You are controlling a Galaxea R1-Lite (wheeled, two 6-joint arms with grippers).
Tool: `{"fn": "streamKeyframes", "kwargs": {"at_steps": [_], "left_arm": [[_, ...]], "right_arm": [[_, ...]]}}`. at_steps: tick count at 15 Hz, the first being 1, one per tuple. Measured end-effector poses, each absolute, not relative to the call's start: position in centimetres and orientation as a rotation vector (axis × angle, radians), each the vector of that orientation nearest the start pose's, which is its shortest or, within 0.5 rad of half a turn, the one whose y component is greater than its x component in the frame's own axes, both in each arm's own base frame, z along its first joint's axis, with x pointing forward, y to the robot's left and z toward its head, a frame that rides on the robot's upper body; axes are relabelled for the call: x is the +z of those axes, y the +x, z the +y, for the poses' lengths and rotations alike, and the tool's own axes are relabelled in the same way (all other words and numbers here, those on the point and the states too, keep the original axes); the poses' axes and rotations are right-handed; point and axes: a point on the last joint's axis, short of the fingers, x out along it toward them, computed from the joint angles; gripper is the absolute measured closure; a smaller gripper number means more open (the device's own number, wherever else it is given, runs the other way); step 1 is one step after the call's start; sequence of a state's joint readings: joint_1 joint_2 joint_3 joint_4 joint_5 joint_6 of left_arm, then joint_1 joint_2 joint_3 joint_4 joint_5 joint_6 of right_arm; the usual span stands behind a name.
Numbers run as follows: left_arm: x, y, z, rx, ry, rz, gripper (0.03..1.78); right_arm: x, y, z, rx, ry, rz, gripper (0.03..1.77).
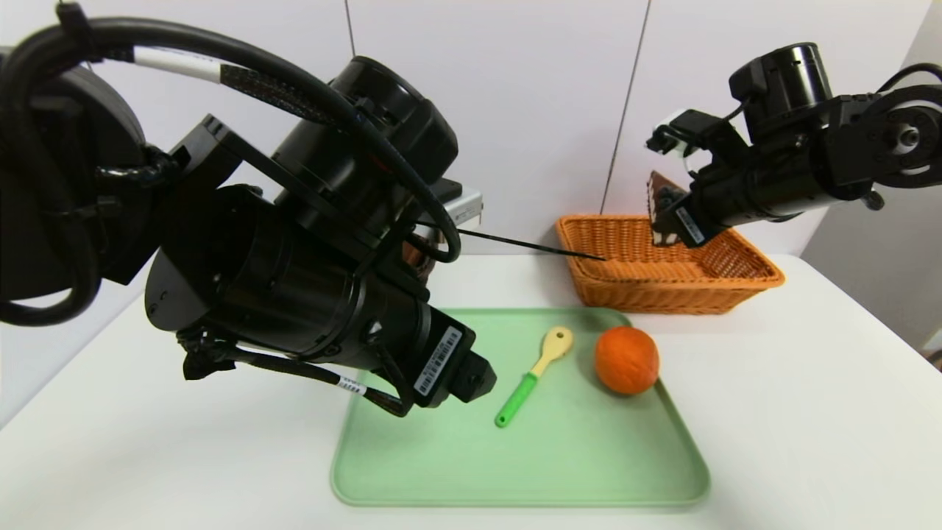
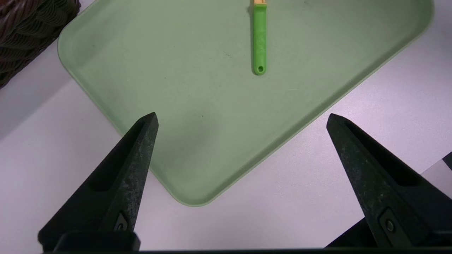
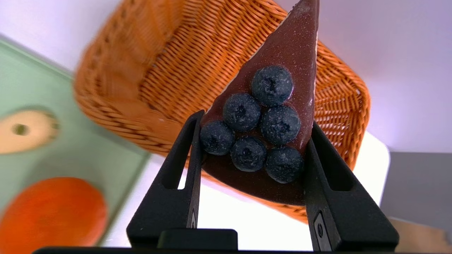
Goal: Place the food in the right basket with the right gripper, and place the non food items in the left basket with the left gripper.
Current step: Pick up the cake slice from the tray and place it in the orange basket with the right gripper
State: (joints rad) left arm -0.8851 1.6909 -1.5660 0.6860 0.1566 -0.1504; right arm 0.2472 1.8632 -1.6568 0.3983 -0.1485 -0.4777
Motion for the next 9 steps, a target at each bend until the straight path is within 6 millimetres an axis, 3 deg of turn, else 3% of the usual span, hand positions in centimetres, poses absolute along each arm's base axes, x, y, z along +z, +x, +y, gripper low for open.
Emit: {"fn": "streamKeyframes", "kwargs": {"at_steps": [5,9], "left_arm": [[27.6,18.7,-22.3,-0.628,0.277,0.768,0.12],[27.5,18.7,-22.3,-0.628,0.278,0.770,0.12]], "right_arm": [[24.6,36.9,6.6,0.257,-0.733,0.601,1.00],[23.2,38.1,6.3,0.259,-0.759,0.620,1.00]]}}
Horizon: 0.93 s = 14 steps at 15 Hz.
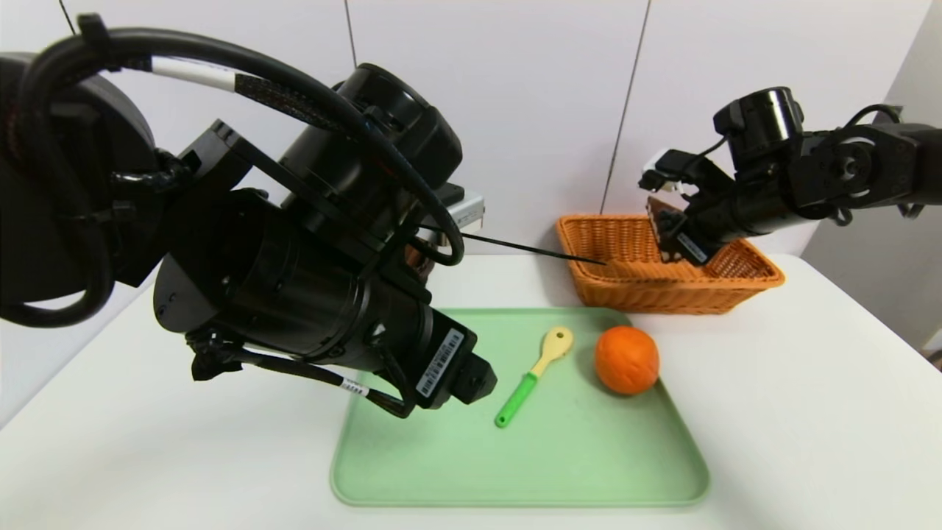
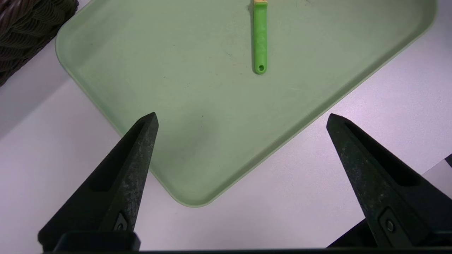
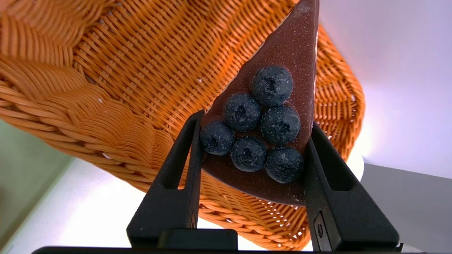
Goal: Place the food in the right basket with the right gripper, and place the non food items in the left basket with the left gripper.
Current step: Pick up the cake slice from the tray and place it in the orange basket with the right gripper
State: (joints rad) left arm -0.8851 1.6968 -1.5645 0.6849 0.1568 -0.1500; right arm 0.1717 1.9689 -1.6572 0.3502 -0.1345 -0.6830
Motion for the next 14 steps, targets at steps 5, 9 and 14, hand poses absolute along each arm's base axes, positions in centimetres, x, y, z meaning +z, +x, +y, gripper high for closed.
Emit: {"fn": "streamKeyframes", "kwargs": {"at_steps": [5,9,14], "left_arm": [[27.4,18.7,-22.3,-0.627,0.279,0.772,0.12],[27.5,18.7,-22.3,-0.627,0.278,0.770,0.12],[27.5,18.7,-22.3,-0.627,0.278,0.771,0.12]], "right_arm": [[22.1,38.7,6.3,0.267,-0.757,0.648,0.94],[21.9,39.0,6.4,0.270,-0.748,0.650,0.59],[22.3,38.9,6.4,0.265,-0.747,0.639,0.36]]}}
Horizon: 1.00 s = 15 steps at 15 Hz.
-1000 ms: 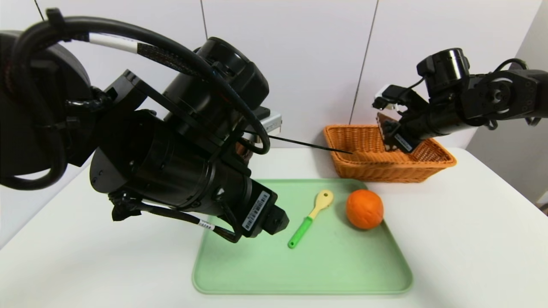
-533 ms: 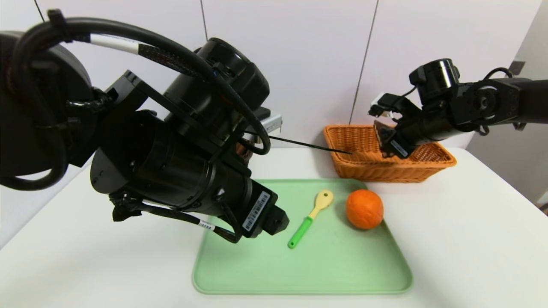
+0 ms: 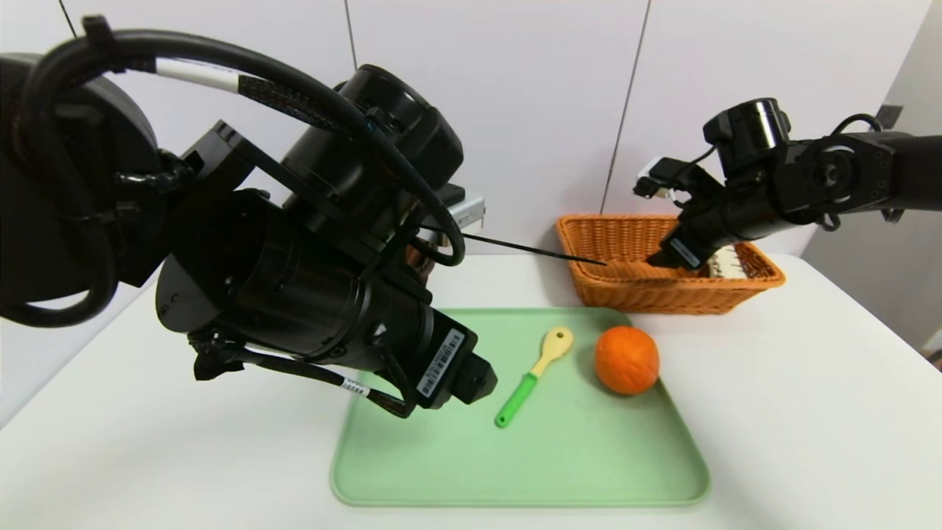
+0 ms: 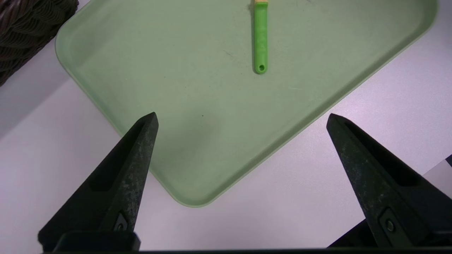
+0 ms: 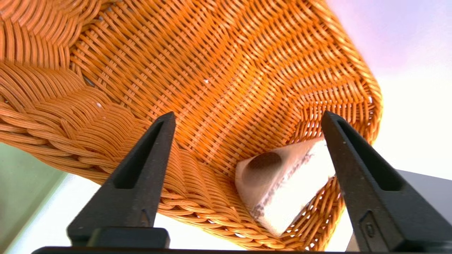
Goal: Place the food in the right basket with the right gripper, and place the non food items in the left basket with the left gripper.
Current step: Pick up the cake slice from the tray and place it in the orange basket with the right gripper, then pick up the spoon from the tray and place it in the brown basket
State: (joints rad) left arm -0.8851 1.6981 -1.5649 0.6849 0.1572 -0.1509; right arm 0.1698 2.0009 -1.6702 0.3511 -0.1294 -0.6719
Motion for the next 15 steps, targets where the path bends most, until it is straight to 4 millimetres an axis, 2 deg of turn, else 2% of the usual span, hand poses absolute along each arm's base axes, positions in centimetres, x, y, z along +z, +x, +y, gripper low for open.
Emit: {"fn": "streamKeyframes", "kwargs": {"at_steps": [3,7,11,15], "left_arm": [[27.6,18.7,-22.2,-0.616,0.280,0.764,0.12],[27.8,18.9,-22.5,-0.617,0.260,0.725,0.12],[27.6,19.3,-23.1,-0.622,0.252,0.710,0.12],[27.0,19.9,-24.3,-0.639,0.237,0.684,0.12]], "right_arm": [[23.5,38.4,6.3,0.253,-0.722,0.612,0.27],[26.1,36.3,6.0,0.201,-0.564,0.577,0.20],[27.9,32.1,5.4,0.151,-0.322,0.671,0.15],[28.1,27.2,5.4,0.161,-0.138,0.738,0.13]]}}
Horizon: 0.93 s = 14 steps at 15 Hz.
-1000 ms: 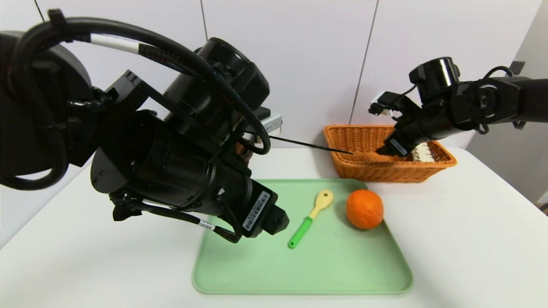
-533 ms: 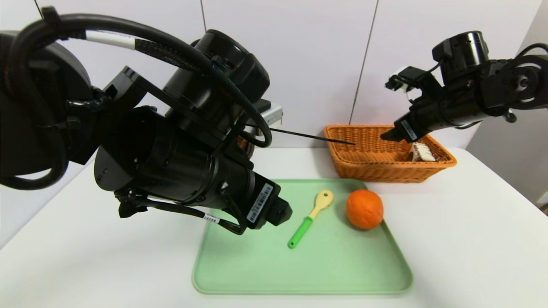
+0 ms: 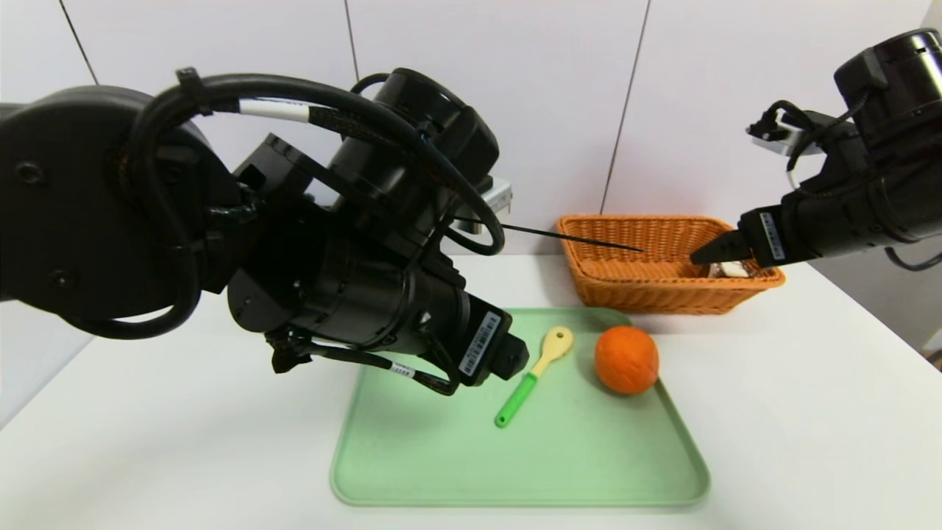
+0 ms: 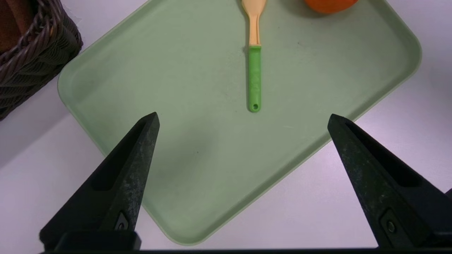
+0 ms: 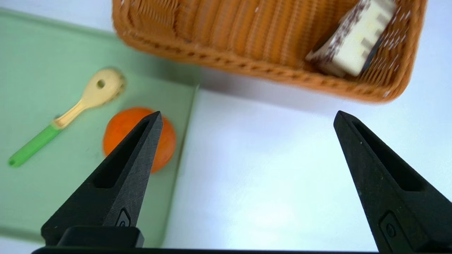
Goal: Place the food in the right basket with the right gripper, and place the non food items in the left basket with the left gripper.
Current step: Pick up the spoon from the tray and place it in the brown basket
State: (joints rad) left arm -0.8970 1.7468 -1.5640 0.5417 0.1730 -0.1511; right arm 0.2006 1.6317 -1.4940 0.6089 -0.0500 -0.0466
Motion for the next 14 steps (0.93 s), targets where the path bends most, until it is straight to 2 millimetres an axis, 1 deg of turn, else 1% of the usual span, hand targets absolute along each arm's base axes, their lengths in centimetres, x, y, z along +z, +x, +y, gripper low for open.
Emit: {"fn": "streamKeyframes", "kwargs": {"at_steps": [3,5,7,10,14], "left_arm": [[26.1,20.4,-25.4,-0.646,0.245,0.690,0.12],[25.0,21.1,-26.6,-0.647,0.253,0.696,0.12],[23.7,22.2,-28.0,-0.644,0.254,0.696,0.12],[22.2,24.0,-30.3,-0.628,0.235,0.710,0.12],[21.2,25.6,-32.3,-0.601,0.242,0.769,0.12]], "right_arm": [[27.4,24.1,5.2,0.151,-0.072,0.772,0.12],[27.0,22.7,5.1,0.143,-0.037,0.783,0.11],[26.7,21.7,4.9,0.138,-0.026,0.791,0.11],[26.5,20.2,4.6,0.138,-0.025,0.788,0.11],[26.2,18.8,4.4,0.133,-0.003,0.789,0.11]]}}
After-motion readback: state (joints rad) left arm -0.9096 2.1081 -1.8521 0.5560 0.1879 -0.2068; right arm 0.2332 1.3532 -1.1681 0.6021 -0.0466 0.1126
